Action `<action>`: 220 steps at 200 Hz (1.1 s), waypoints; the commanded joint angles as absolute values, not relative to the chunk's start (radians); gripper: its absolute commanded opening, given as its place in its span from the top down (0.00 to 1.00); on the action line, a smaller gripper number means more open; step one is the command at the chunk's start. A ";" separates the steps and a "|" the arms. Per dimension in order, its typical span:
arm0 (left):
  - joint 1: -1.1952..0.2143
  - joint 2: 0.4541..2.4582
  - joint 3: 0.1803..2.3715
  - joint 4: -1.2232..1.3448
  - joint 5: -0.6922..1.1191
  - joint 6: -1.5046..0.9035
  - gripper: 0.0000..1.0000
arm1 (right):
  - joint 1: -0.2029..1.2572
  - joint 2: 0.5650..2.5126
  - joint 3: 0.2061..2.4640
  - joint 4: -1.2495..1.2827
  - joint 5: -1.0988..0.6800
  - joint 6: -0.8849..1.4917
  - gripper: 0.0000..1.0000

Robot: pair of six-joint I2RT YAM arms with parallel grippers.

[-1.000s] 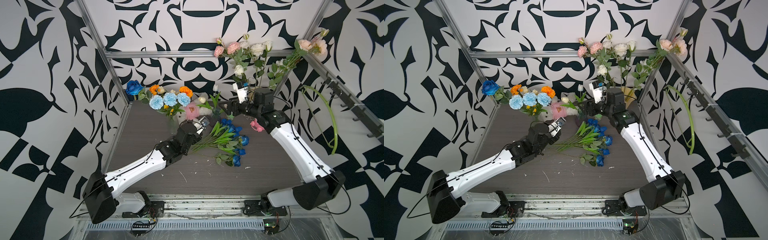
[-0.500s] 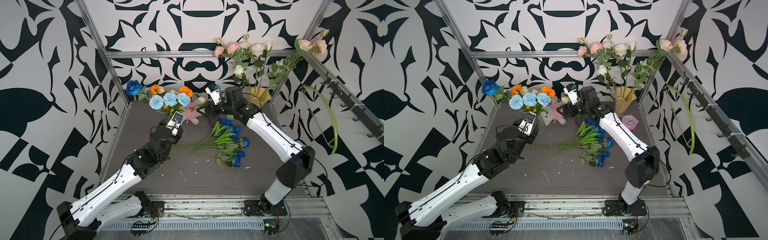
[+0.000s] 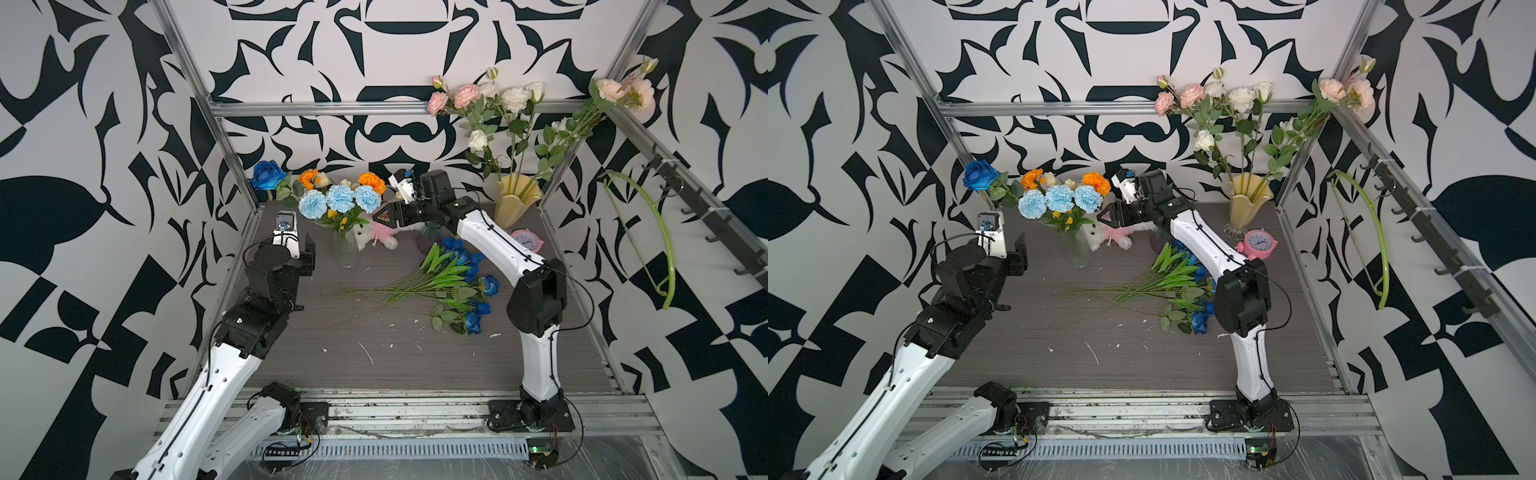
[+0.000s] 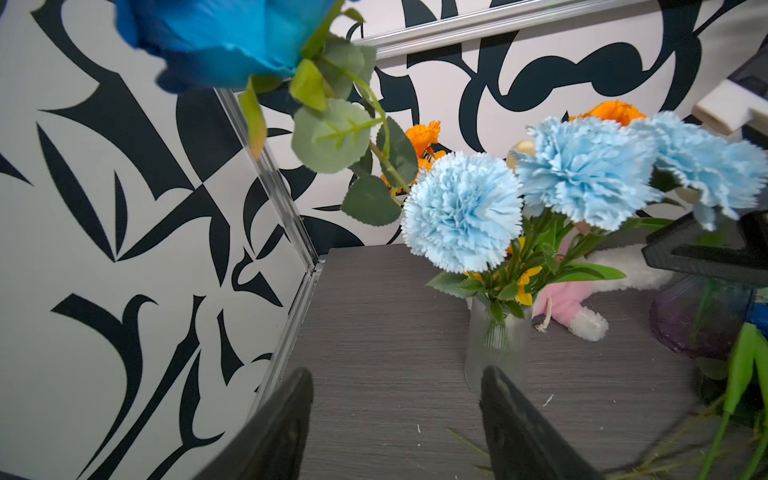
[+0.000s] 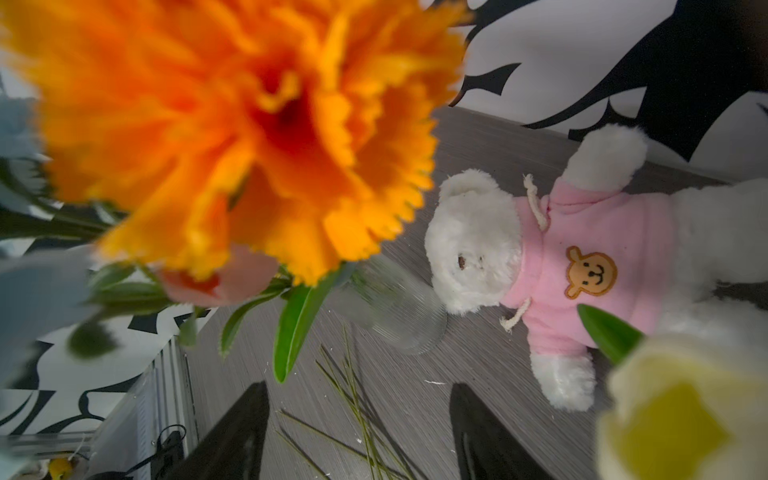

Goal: Pick out blue flowers from the vase
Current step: Pick up the flower from the vase.

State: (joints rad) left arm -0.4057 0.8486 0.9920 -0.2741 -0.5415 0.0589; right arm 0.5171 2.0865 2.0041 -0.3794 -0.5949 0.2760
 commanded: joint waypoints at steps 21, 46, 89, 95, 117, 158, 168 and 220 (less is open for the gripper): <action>-0.268 0.907 1.044 -0.264 -0.352 -0.024 0.32 | 0.525 2.140 2.112 -0.330 -0.627 0.367 0.35; -0.189 0.932 1.061 -0.239 -0.263 -0.053 0.31 | 0.528 2.183 2.150 -0.331 -0.630 0.375 0.35; -0.079 0.997 1.108 -0.186 -0.102 -0.084 0.30 | 0.534 2.235 2.188 -0.312 -0.647 0.399 0.35; -0.072 1.012 1.121 -0.183 -0.085 -0.084 0.30 | 0.535 2.239 2.190 -0.305 -0.647 0.405 0.35; -0.064 1.051 1.155 -0.160 -0.026 -0.082 0.30 | 0.543 2.258 2.216 -0.299 -0.653 0.416 0.35; -0.064 1.085 1.178 -0.108 0.035 -0.083 0.30 | 0.557 2.272 2.225 -0.259 -0.669 0.436 0.35; -0.064 1.089 1.179 -0.093 0.036 -0.086 0.29 | 0.558 2.269 2.214 -0.230 -0.679 0.450 0.35; -0.062 1.114 1.195 -0.026 -0.002 -0.097 0.29 | 0.557 2.246 2.140 -0.088 -0.703 0.527 0.35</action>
State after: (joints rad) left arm -0.0673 1.1046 1.1538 -0.0875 0.0078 -0.0830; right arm 0.5518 2.2967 2.1605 -0.2001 -0.6739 0.4793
